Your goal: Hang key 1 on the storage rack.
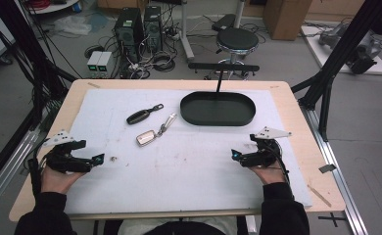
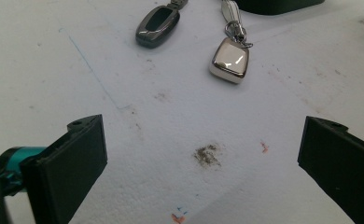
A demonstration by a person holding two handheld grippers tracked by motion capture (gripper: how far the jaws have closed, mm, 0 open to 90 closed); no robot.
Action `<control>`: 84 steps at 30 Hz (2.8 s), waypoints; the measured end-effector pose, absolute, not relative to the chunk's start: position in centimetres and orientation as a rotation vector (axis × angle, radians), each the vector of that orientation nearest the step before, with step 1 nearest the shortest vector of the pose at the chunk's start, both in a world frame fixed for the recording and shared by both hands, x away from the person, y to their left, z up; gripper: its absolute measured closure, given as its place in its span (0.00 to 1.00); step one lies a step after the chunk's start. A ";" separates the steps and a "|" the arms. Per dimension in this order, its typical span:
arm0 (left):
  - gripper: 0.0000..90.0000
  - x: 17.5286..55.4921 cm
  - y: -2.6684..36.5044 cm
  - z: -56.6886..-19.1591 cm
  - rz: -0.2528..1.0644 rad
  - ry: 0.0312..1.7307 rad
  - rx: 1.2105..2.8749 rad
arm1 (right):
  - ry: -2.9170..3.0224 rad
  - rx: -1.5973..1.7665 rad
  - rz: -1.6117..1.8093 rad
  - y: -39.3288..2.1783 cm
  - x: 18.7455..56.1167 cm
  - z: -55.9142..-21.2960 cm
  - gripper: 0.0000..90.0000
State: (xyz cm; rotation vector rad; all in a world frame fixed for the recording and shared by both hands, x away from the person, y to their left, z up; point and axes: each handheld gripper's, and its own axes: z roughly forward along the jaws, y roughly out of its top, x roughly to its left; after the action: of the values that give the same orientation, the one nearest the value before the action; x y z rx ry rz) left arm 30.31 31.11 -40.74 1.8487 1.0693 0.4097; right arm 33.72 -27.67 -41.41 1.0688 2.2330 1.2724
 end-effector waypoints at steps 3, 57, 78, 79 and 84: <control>0.02 30.6 31.4 -40.5 0.416 1.073 1.838 | 2.230 1.075 1.271 -27.6 33.7 -41.4 0.01; 0.02 40.6 24.8 -34.8 0.352 0.954 2.057 | 2.211 1.085 1.285 -27.8 33.8 -41.4 0.01; 0.02 45.4 18.2 -33.6 0.268 0.897 2.153 | 2.220 1.084 1.285 -27.8 34.1 -41.5 0.01; 0.02 45.8 17.3 -33.6 0.259 0.890 2.165 | 2.217 1.093 1.289 -27.8 34.0 -41.5 0.01; 0.02 46.7 15.8 -33.8 0.238 0.882 2.191 | 2.210 1.090 1.296 -28.0 34.1 -41.5 0.01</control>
State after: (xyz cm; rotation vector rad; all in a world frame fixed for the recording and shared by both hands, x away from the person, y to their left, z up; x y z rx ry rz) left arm 46.68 15.82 -33.84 2.1911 0.8819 0.2382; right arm 34.05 -27.95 -41.45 1.0903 2.2102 1.2957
